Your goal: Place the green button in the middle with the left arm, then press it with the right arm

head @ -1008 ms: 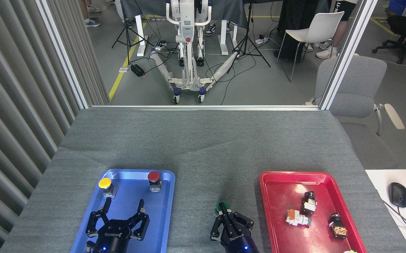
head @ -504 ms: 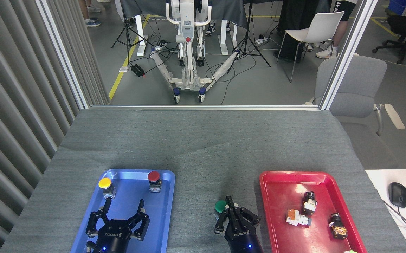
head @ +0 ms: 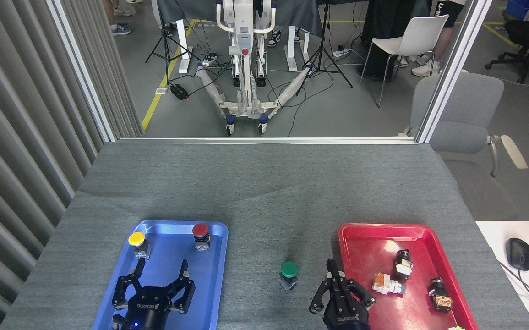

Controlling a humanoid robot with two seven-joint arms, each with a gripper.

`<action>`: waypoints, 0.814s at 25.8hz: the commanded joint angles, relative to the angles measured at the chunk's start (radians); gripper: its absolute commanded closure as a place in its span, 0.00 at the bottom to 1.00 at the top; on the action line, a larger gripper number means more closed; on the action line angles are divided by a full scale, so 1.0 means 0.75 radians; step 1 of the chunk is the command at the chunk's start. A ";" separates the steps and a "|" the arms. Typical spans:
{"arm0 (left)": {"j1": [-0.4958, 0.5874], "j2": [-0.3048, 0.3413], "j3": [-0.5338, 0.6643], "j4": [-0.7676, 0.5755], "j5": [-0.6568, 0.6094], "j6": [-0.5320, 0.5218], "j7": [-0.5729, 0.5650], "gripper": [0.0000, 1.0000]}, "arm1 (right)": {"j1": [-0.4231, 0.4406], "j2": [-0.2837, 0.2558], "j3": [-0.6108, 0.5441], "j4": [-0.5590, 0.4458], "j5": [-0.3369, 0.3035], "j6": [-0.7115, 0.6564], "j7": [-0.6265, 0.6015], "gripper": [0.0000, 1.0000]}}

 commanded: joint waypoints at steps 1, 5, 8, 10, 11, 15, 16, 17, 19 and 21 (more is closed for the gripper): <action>0.000 0.000 0.000 0.000 0.000 0.000 -0.001 0.01 | 0.079 -0.048 -0.113 -0.074 -0.018 -0.003 0.001 0.01; 0.000 0.000 0.000 0.000 0.002 -0.003 -0.001 0.01 | 0.093 -0.110 -0.199 -0.072 -0.089 -0.001 -0.003 0.00; 0.000 0.000 0.000 0.000 0.002 -0.003 -0.001 0.01 | 0.102 -0.114 -0.238 -0.074 -0.089 -0.003 -0.007 0.00; 0.000 0.000 0.000 0.000 0.002 -0.003 -0.001 0.01 | 0.104 -0.112 -0.240 -0.076 -0.089 -0.003 -0.007 0.00; 0.000 0.002 0.000 -0.002 0.002 -0.003 -0.001 0.01 | 0.104 -0.108 -0.240 -0.076 -0.089 -0.007 -0.003 0.00; 0.000 0.000 0.000 -0.002 0.002 -0.003 -0.001 0.01 | 0.106 -0.108 -0.244 -0.076 -0.089 -0.025 0.004 0.00; 0.000 0.000 0.000 -0.002 0.002 -0.003 -0.001 0.01 | 0.106 -0.110 -0.246 -0.074 -0.089 -0.029 0.008 0.00; 0.000 0.000 0.000 0.000 0.002 -0.003 -0.001 0.01 | 0.106 -0.110 -0.258 -0.074 -0.089 -0.037 0.010 0.00; -0.002 0.000 0.000 0.000 0.002 -0.003 -0.001 0.01 | 0.106 -0.110 -0.271 -0.074 -0.092 -0.060 0.006 0.00; -0.002 0.000 0.000 0.000 0.002 -0.003 -0.001 0.01 | 0.106 -0.106 -0.271 -0.074 -0.092 -0.074 0.004 0.00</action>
